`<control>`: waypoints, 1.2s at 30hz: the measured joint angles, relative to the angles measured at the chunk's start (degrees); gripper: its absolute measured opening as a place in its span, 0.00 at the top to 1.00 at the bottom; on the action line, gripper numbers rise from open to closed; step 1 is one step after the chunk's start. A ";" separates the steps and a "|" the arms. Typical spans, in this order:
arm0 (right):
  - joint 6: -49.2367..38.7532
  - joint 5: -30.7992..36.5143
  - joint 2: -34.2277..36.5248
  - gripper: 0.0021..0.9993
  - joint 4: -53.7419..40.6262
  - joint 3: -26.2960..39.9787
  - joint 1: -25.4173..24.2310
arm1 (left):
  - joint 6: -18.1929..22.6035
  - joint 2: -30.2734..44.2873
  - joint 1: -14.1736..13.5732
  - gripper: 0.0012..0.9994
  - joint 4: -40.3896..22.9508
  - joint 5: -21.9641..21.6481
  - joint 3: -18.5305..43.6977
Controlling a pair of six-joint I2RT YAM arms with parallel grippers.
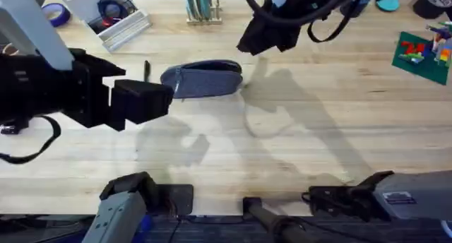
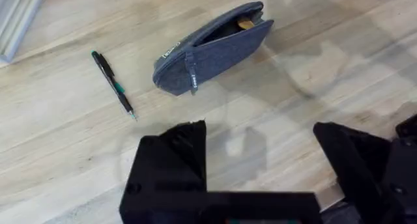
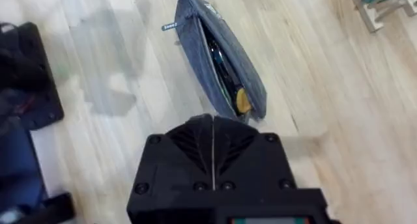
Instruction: Unzip the bag, pick up the pens from the table one at a time and place them inside, then zip the bag closed.
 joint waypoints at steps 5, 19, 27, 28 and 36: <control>-6.59 0.01 0.00 0.97 -0.30 0.00 0.00 | 0.00 -0.01 0.00 0.00 0.01 -0.02 0.00; -24.79 1.27 -0.02 0.97 -2.30 0.00 0.00 | 0.02 -0.01 0.00 0.00 0.04 -0.02 0.00; -26.28 1.27 -0.02 0.97 -2.60 0.00 0.00 | 0.00 -0.02 0.00 0.00 0.04 -0.02 0.00; -26.45 1.27 -0.01 0.97 -2.60 0.00 0.00 | 0.02 -0.02 0.00 0.00 0.04 -0.02 0.00; -26.67 1.22 0.35 0.97 -2.51 0.02 0.00 | 0.02 -0.02 0.00 0.00 0.04 -0.02 0.00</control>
